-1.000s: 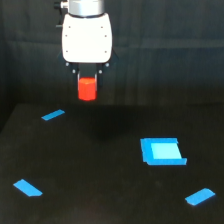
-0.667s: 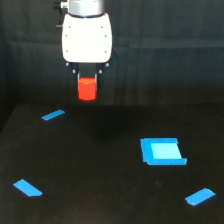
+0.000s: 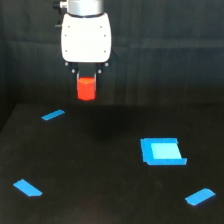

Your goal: Pick up the red object from the table

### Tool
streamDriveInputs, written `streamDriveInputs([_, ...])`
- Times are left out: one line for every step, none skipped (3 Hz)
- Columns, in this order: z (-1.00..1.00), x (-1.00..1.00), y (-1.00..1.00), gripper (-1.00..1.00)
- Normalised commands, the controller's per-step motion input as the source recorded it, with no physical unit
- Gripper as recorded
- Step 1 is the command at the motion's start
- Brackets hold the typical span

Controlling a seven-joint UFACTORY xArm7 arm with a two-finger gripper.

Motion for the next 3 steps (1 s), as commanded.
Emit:
streamDriveInputs([-0.05, 0.0, -0.02, -1.0])
streamDriveInputs([0.0, -0.03, 0.07, -1.0])
streamDriveInputs([-0.01, -0.07, 0.03, -0.98])
